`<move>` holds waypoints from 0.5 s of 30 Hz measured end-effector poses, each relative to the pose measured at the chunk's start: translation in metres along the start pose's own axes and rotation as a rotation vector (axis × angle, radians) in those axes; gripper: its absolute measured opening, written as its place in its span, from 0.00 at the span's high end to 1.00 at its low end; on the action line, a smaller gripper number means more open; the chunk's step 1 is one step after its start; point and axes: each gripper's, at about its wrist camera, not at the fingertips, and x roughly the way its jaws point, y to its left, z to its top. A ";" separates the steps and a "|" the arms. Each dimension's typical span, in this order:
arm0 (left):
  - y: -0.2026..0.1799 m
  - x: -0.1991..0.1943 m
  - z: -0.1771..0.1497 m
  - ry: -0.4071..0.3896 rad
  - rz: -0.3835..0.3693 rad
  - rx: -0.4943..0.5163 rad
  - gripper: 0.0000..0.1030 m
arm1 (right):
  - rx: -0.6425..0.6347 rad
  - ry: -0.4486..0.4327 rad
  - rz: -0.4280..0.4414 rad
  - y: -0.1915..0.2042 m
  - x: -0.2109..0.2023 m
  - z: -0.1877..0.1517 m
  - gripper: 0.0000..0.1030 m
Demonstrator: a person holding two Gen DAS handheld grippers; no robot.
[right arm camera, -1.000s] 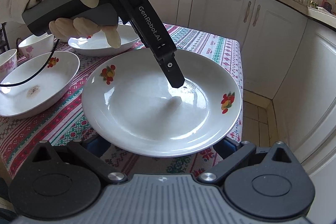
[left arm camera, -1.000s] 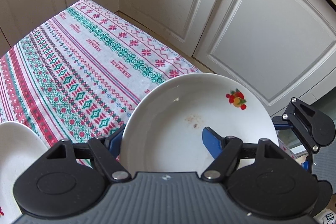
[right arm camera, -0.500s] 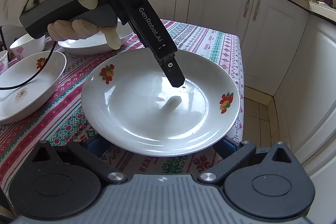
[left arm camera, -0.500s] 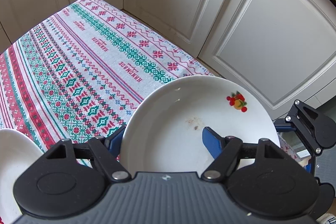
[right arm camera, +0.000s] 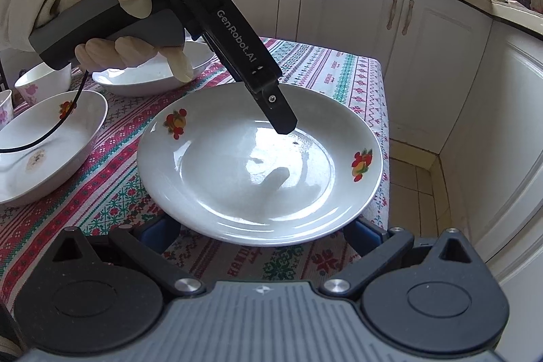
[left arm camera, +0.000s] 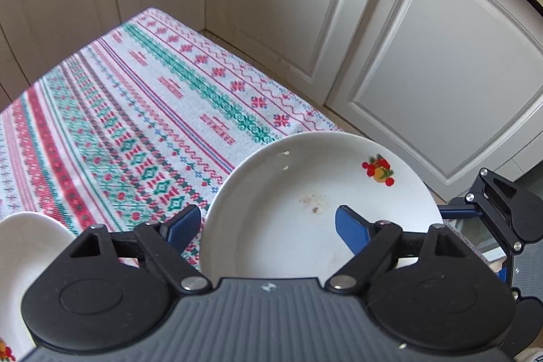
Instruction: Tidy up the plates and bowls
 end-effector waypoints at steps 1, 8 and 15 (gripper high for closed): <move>-0.002 -0.007 -0.001 -0.018 0.014 0.007 0.16 | 0.000 -0.002 -0.005 0.001 -0.002 0.000 0.00; -0.013 -0.055 -0.016 -0.114 0.059 -0.003 0.12 | 0.023 -0.023 -0.052 0.010 -0.026 -0.004 0.00; -0.035 -0.105 -0.055 -0.236 0.154 0.004 0.08 | 0.064 -0.082 -0.092 0.028 -0.059 -0.007 0.00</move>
